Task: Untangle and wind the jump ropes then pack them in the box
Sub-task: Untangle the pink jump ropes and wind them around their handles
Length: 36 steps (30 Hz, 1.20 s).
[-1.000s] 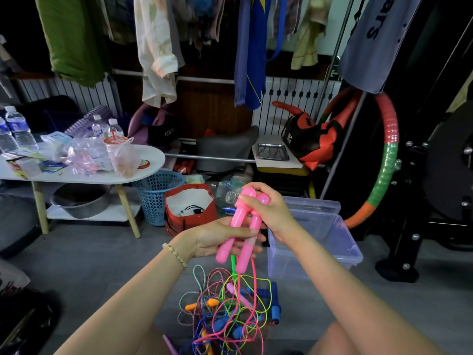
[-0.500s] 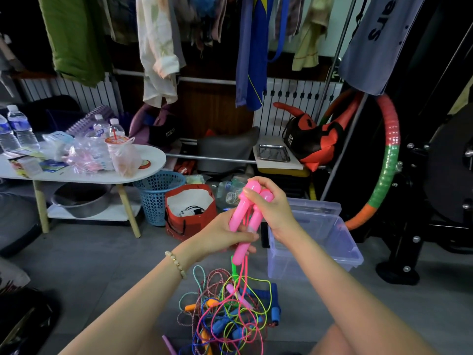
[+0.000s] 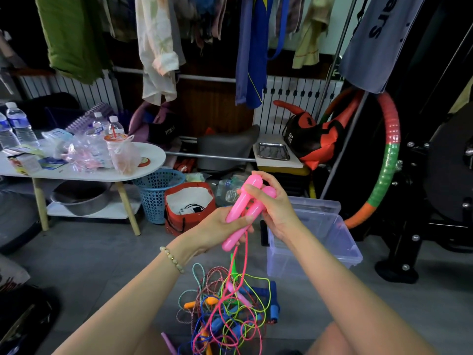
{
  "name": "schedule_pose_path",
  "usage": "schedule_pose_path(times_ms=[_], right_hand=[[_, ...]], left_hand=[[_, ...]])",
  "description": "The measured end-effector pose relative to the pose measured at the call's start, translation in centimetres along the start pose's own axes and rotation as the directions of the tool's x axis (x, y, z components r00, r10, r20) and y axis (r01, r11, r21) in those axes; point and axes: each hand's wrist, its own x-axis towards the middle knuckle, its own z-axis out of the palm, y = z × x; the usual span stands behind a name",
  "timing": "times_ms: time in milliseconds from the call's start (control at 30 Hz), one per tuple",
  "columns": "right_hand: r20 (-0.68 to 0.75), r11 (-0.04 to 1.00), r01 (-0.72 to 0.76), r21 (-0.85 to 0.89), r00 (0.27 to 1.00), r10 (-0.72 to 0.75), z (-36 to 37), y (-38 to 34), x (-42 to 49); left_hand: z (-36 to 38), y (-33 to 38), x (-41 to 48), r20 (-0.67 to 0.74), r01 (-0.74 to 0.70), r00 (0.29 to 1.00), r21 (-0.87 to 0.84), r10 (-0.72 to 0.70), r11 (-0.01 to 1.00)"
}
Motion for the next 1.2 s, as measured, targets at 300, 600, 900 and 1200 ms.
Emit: schedule_pose_path(times_ms=[300, 600, 900, 1200], right_hand=[[-0.023, 0.981, 0.114, -0.155, 0.993, -0.119, 0.0, 0.5, 0.0], [-0.035, 0.99, 0.122, -0.074, 0.992, -0.125, 0.5, -0.2, 0.0], [0.289, 0.96, -0.246, -0.135, 0.917, 0.276, -1.5, 3.1, -0.1], [0.256, 0.772, -0.122, -0.624, 0.901, 0.35, -4.5, 4.0, -1.8]], left_hand=[[-0.2, -0.2, -0.1, 0.091, 0.098, 0.992, -0.12, -0.087, 0.988], [0.4, -0.7, 0.6, -0.106, -0.106, 0.988, 0.092, 0.116, 0.99], [-1.4, -1.2, 0.9, -0.051, -0.025, 0.998, -0.057, 0.022, 0.998], [-4.7, -2.4, 2.4, -0.163, 0.025, 0.985, -0.223, -0.063, 0.975]])
